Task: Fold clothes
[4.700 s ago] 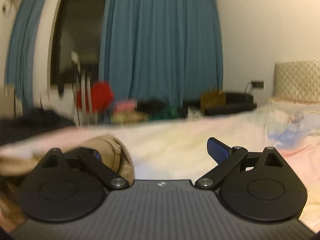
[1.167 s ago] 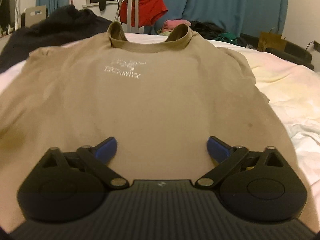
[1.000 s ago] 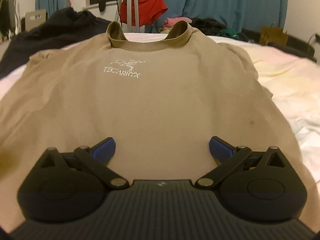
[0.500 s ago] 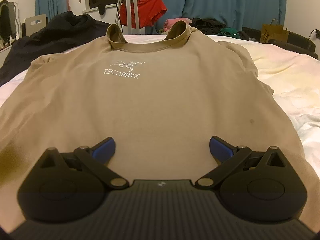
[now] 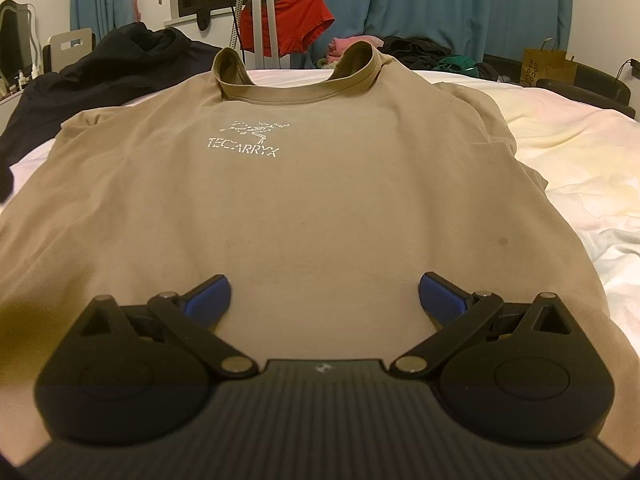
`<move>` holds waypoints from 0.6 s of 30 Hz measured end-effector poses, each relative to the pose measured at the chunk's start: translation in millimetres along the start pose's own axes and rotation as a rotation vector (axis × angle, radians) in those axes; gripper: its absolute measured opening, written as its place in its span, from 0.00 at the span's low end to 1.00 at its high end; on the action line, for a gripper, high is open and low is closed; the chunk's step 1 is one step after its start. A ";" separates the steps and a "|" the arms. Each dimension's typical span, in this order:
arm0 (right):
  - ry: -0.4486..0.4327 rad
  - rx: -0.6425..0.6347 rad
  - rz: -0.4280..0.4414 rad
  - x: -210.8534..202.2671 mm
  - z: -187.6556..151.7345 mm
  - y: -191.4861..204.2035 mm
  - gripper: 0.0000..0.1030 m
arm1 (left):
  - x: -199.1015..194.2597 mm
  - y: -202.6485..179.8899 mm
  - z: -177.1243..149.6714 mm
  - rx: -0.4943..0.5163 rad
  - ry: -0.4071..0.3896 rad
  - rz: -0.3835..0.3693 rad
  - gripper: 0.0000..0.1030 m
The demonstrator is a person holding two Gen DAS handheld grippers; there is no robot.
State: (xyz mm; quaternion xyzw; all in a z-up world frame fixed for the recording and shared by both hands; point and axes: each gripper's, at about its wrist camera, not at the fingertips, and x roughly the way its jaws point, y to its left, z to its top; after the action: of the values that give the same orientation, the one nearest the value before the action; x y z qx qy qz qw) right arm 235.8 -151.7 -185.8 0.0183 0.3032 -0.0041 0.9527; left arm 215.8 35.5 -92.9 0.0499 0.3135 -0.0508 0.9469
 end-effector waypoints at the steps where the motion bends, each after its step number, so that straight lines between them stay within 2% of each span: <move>1: 0.000 0.000 0.000 0.1 0.0 0.1 1.00 | 0.0 -0.4 -1.6 0.004 0.002 0.005 1.00; 18: 0.000 0.002 -0.003 1.5 0.6 4.3 1.00 | -5.2 5.0 -10.0 -0.021 0.042 0.013 1.00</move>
State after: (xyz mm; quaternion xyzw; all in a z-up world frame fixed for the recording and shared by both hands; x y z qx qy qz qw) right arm 237.4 -147.4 -186.0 0.0187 0.3032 -0.0057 0.9527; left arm 206.4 42.1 -97.4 0.0431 0.3335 -0.0404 0.9409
